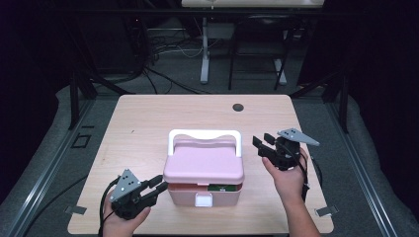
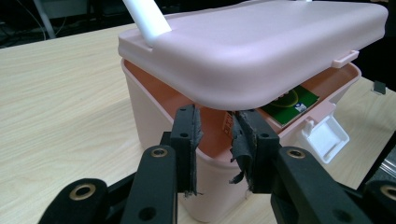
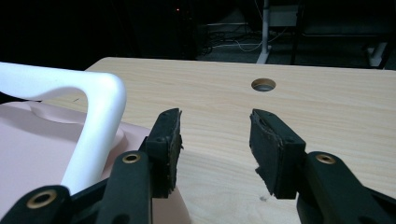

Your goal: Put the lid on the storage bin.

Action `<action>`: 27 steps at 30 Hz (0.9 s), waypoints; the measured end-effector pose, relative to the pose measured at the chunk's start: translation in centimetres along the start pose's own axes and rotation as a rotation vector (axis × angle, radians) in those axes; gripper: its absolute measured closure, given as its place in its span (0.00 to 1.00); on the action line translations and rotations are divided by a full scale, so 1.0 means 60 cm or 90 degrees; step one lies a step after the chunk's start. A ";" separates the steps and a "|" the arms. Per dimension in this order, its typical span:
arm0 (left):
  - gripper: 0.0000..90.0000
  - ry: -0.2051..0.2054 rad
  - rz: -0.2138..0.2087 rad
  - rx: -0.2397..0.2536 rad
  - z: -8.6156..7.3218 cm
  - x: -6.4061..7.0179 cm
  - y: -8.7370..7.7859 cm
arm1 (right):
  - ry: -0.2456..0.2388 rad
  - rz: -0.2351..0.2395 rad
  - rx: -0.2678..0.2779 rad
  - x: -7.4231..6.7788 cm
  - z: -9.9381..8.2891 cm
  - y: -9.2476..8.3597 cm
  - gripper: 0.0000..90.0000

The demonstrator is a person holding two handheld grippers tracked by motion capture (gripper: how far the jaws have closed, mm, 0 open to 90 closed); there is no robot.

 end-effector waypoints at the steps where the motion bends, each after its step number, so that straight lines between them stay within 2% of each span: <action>1: 0.78 0.000 -0.001 -0.001 -0.001 0.000 0.000 | -0.001 -0.001 0.000 0.000 0.000 0.000 0.59; 17: 0.78 -0.002 -0.016 -0.029 -0.025 0.004 0.006 | -0.002 0.001 0.003 -0.002 0.000 0.003 0.59; 27: 0.77 -0.008 -0.020 -0.034 -0.031 0.005 0.009 | 0.003 0.003 0.003 0.000 0.000 0.001 0.59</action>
Point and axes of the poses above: each handheld gripper's, and its own axes: y roughly forward along the jaws, z roughly out of its top, x roughly to its right, the point moved 8 cm from there along y, roughly forward along the jaws, and after that the axes turned 11 degrees about -x, right-handed, at the moved point
